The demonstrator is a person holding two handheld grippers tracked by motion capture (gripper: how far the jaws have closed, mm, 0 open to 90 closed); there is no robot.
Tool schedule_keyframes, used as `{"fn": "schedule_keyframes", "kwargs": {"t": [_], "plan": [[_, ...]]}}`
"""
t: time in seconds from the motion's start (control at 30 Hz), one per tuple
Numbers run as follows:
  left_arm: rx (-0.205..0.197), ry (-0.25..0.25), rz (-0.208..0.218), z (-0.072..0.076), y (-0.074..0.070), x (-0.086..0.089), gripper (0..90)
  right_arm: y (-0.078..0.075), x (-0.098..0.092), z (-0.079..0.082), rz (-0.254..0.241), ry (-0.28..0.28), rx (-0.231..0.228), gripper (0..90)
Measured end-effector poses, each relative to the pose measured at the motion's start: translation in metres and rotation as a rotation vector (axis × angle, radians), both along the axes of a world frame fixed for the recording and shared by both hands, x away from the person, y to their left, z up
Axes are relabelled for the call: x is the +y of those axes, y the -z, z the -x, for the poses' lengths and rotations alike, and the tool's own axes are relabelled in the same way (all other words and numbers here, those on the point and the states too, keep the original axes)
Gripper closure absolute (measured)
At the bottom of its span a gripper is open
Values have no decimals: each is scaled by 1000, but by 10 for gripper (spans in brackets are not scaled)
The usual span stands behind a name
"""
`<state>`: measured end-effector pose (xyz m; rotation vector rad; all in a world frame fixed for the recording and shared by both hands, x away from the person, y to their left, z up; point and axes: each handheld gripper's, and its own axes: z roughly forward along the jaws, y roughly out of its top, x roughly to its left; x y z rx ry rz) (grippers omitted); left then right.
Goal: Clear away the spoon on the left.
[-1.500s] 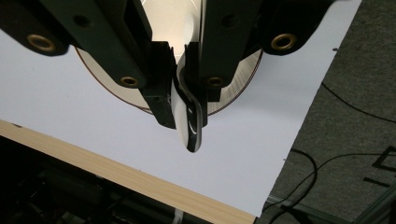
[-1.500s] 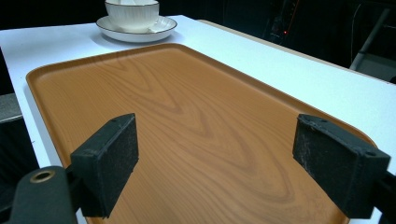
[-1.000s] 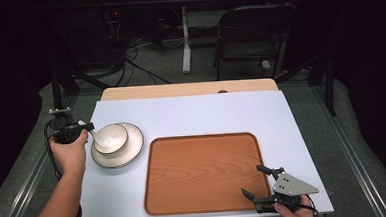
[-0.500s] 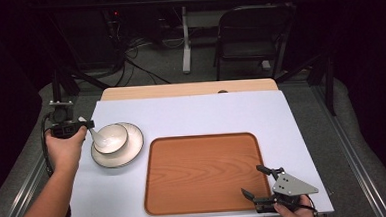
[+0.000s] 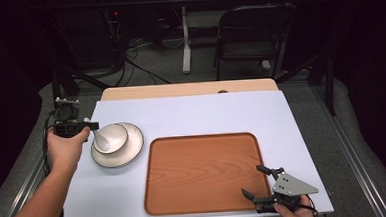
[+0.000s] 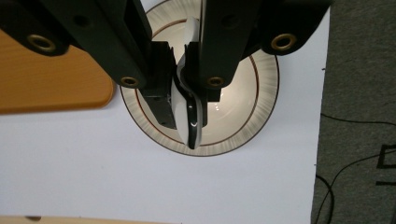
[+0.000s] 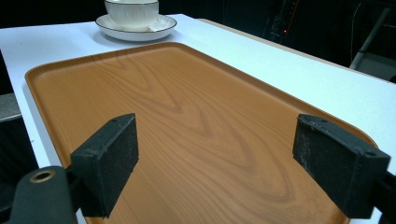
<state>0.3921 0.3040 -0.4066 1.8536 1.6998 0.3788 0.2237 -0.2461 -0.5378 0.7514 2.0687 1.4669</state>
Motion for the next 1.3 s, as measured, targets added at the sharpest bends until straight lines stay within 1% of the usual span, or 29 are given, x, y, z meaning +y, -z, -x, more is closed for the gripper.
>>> {"fn": "schedule_keyframes", "kwargs": {"t": [0.1,0.2,0.3,0.33,0.47,0.7,0.83,0.87,0.97,1.07,1.1,1.2,1.23,1.27,1.3], "plan": [[24,24,1,1,-1,-4,848,0,0,0,1,-1,1,140],[48,54,-6,3,-6,-7,849,0,0,0,0,0,0,140],[62,75,2,5,-9,-9,849,0,0,0,1,0,1,140],[73,84,4,6,-10,-10,848,0,0,0,1,-1,1,140],[84,110,2,9,-15,-13,849,0,0,0,1,0,3,140],[124,155,40,13,-16,-22,849,0,1,0,1,0,2,140],[146,187,47,15,-14,-30,849,0,1,0,1,0,2,140],[147,196,51,15,-13,-33,849,0,1,0,2,0,1,140],[168,226,56,16,-12,-42,849,0,0,0,2,0,0,140],[185,260,63,17,-9,-52,849,0,0,0,2,0,0,140],[191,267,72,18,-8,-56,849,0,0,0,2,0,-1,140],[211,300,74,19,-4,-68,849,0,0,0,3,-1,0,140],[222,319,77,19,-3,-72,849,0,0,0,3,-1,-1,140],[226,326,88,20,-1,-76,849,0,0,0,2,-2,-1,140],[234,336,89,21,0,-78,849,0,0,0,3,-1,-2,140]]}}
